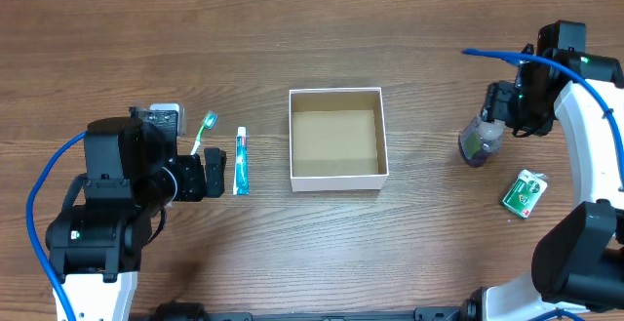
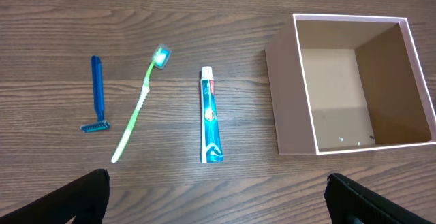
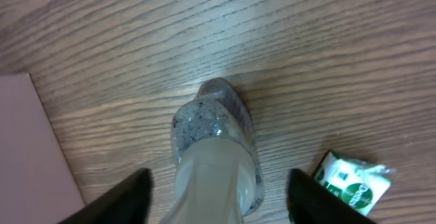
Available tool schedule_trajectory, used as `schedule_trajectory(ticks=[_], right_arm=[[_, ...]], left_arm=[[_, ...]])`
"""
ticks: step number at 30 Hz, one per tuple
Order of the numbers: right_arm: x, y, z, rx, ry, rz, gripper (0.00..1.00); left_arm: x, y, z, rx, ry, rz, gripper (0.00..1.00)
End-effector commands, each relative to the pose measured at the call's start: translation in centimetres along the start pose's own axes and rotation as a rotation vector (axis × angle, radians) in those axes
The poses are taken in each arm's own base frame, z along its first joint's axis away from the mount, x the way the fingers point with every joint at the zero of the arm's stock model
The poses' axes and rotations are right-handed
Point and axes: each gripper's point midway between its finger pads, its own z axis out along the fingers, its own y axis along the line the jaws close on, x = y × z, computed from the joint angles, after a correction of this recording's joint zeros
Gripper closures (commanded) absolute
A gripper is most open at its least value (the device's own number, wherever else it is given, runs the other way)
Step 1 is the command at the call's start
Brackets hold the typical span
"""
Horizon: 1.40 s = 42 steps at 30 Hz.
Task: Pack container
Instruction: 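Move the right gripper to the clear pump soap bottle and grasp it, then carry the soap bottle with the right gripper into the box and release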
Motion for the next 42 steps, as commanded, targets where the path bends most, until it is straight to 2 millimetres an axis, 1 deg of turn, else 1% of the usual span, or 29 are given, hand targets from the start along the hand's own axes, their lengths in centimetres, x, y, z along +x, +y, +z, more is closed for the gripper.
schedule_trajectory(ticks=[1,2,3,5,9,12,14,15,17,19,21,23,25,26,28,29,30,32,33,35,37,38,40,41,42], right_arm=[[0.0,0.1,0.0,0.003,-0.004,-0.005,0.51],[0.0,0.1,0.0,0.002,-0.004,-0.005,0.52],[0.0,0.1,0.0,0.003,-0.004,-0.005,0.58],[0.0,0.1,0.0,0.002,-0.003,-0.005,0.63],[0.0,0.1,0.0,0.002,-0.003,-0.005,0.65],[0.0,0.1,0.0,0.002,-0.004,-0.004,0.73],[0.0,0.1,0.0,0.002,-0.005,-0.001,0.75],[-0.1,0.1,0.0,0.002,-0.007,-0.001,0.78],[-0.2,0.1,0.0,0.000,-0.010,0.015,0.89],[-0.2,0.2,0.0,-0.002,-0.013,0.033,0.96],[-0.4,0.4,-0.2,-0.004,-0.020,0.031,0.96],[-1.0,1.1,-1.2,-0.010,-0.047,0.013,0.96],[-1.7,2.5,-3.0,-0.021,-0.097,-0.021,0.96],[-2.3,3.8,-4.9,-0.034,-0.143,-0.054,0.96],[-2.7,6.0,-7.8,-0.059,-0.212,-0.108,0.96],[-2.8,7.7,-9.9,-0.075,-0.262,-0.149,0.96],[-2.8,8.9,-11.3,-0.087,-0.296,-0.180,0.96],[-2.4,12.0,-14.5,-0.128,-0.367,-0.256,0.96],[-2.0,13.8,-16.1,-0.154,-0.403,-0.300,0.96],[-1.0,17.0,-18.5,-0.205,-0.456,-0.355,0.96],[0.3,20.4,-20.2,-0.254,-0.492,-0.405,0.96],[1.1,22.3,-20.5,-0.282,-0.503,-0.448,0.96],[1.9,24.2,-20.5,-0.310,-0.504,-0.466,0.96],[2.4,25.5,-20.3,-0.328,-0.498,-0.458,0.96],[2.6,26.4,-19.9,-0.336,-0.490,-0.443,0.96]], left_arm=[[-0.9,-0.2,-0.5,0.004,-0.025,-0.008,0.00],[-0.9,-0.2,-0.5,0.004,-0.025,-0.008,0.00],[-0.9,-0.2,-0.5,0.001,-0.025,-0.007,0.00],[-0.9,0.0,-0.5,-0.007,-0.027,-0.005,0.00],[-0.9,0.0,-0.5,-0.007,-0.026,-0.005,0.00],[-0.9,0.0,-0.5,-0.008,-0.026,-0.005,0.00],[-0.9,0.0,-0.5,-0.011,-0.026,-0.005,0.00],[-0.9,0.0,-0.5,-0.011,-0.026,-0.005,0.00],[-0.9,0.0,-0.5,-0.011,-0.026,-0.005,0.00],[-0.9,0.0,-0.5,-0.011,-0.026,-0.005,0.00],[-0.9,0.0,-0.5,-0.011,-0.026,-0.005,0.00],[-0.9,0.0,-0.5,-0.011,-0.026,-0.005,0.00],[-0.9,0.0,-0.5,-0.012,-0.027,-0.005,0.00],[-1.0,0.0,-0.5,-0.012,-0.028,-0.005,0.00],[-0.9,0.0,-0.5,-0.012,-0.027,-0.005,0.00],[-0.9,0.0,-0.5,-0.012,-0.027,-0.005,0.00],[-0.9,0.0,-0.5,-0.012,-0.027,-0.005,0.00],[-1.0,0.0,-0.5,-0.012,-0.028,-0.005,0.00],[-1.0,0.0,-0.5,-0.012,-0.028,-0.005,0.00],[-1.0,0.0,-0.5,-0.012,-0.028,-0.005,0.00],[-0.9,0.1,-0.5,-0.012,-0.026,-0.005,0.00],[-0.9,0.1,-0.5,-0.012,-0.026,-0.005,0.00],[-0.9,0.0,-0.5,-0.011,-0.027,-0.005,0.00],[-0.9,0.0,-0.5,-0.011,-0.027,-0.005,0.00],[-0.9,0.0,-0.5,-0.011,-0.027,-0.005,0.00]])
